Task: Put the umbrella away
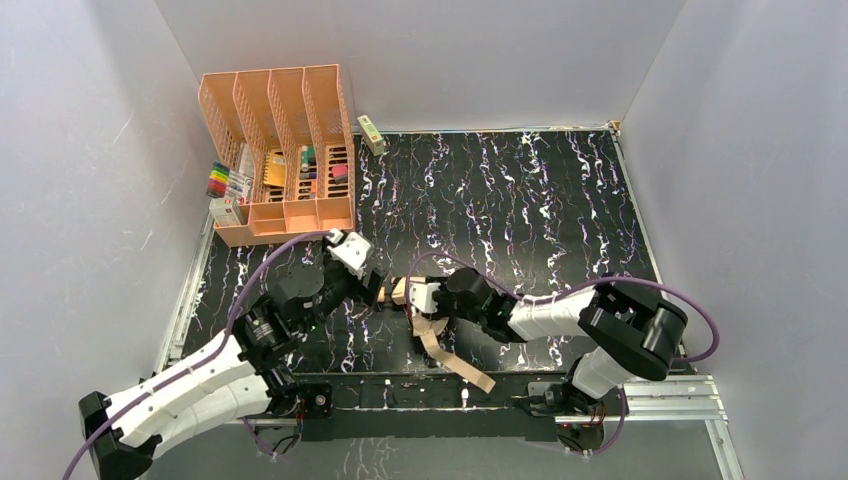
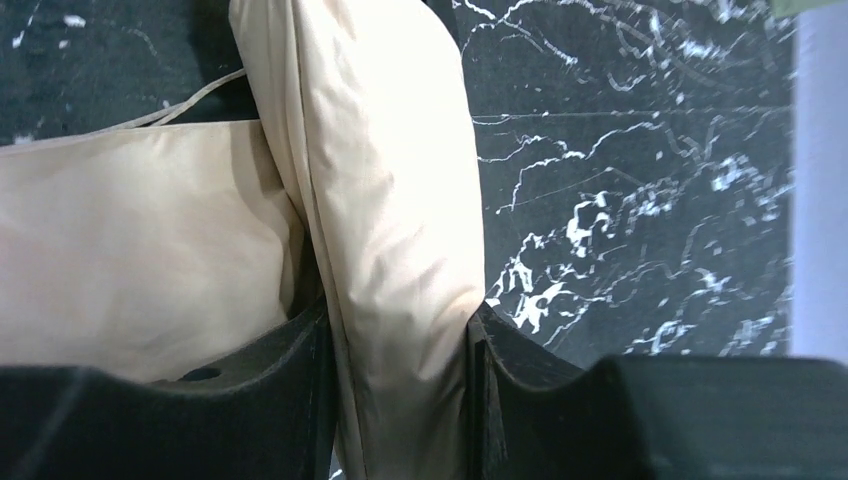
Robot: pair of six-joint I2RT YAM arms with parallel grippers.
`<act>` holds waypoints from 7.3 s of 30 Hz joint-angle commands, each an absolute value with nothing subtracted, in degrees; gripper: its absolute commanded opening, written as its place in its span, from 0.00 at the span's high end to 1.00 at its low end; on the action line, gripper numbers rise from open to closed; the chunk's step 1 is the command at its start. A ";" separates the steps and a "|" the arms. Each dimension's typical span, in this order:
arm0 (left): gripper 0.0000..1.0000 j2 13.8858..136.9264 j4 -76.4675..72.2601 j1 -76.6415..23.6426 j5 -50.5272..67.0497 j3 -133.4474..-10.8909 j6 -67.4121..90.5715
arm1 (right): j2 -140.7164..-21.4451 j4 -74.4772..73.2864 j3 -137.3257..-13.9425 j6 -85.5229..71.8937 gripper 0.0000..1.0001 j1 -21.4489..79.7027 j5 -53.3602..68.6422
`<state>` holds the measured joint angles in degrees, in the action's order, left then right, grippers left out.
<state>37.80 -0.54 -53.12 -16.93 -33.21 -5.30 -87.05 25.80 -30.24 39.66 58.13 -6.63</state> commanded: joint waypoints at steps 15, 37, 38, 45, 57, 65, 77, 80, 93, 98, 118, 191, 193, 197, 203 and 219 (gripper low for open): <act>0.15 71.89 -5.53 -35.70 25.92 -43.75 -8.96 | -88.48 33.26 -19.30 54.54 0.82 62.37 -12.38; 0.11 91.03 9.28 -34.63 32.98 -50.09 -20.21 | -88.92 31.52 -20.64 54.27 0.82 62.83 -10.80; 0.12 91.66 9.61 -34.41 33.25 -50.22 -20.36 | -89.00 31.35 -20.76 54.28 0.82 62.88 -10.81; 0.29 97.32 13.32 -34.28 35.37 -53.47 -21.23 | -89.43 31.35 -21.11 54.33 0.82 63.04 -10.74; 0.91 94.68 12.82 -34.36 29.19 -53.22 -22.86 | -86.99 30.12 -21.80 52.93 0.70 63.33 -9.99; 1.00 89.26 6.76 -35.89 22.36 -47.97 -24.60 | -73.28 20.21 -24.26 49.97 0.34 63.63 -9.44; 1.00 85.17 -1.36 -39.73 13.84 -41.51 -28.82 | -50.16 2.40 -32.27 15.05 0.32 63.26 -10.87; 1.00 85.06 -2.66 -40.77 11.77 -40.48 -29.48 | -46.89 0.32 -33.53 5.77 0.30 60.32 -15.10; 1.00 80.61 -14.75 -47.40 0.90 -31.01 -35.47 | -63.75 -7.12 -47.24 3.87 0.02 30.49 22.21; 1.00 79.06 -19.32 -50.58 -7.09 -27.20 -39.67 | -72.83 -5.64 -51.11 9.88 0.01 30.43 32.29; 1.00 82.53 -31.61 -56.54 -15.12 -22.32 -47.26 | -106.30 -30.41 -73.41 35.02 0.06 37.41 45.66; 0.08 81.09 -0.99 -34.80 30.75 -50.60 -12.95 | -88.42 29.22 -20.52 51.43 0.69 58.71 -10.08; 0.08 85.12 3.01 -34.72 32.92 -53.08 -15.82 | -88.49 30.85 -19.64 53.32 0.70 59.26 -10.12; 0.09 96.29 13.63 -34.63 38.79 -61.04 -20.72 | -87.37 31.94 -17.81 57.29 0.74 60.20 -8.50; 0.13 102.65 16.28 -34.67 42.53 -62.41 -20.65 | -86.59 31.35 -17.66 58.01 0.75 60.73 -8.11; 0.90 102.44 17.42 -35.70 31.93 -60.93 -23.74 | -82.86 30.53 -18.27 55.46 0.64 60.72 -7.75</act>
<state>103.39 15.22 -35.64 39.92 -60.86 -22.00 -84.36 38.96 -19.79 57.21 59.92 -10.92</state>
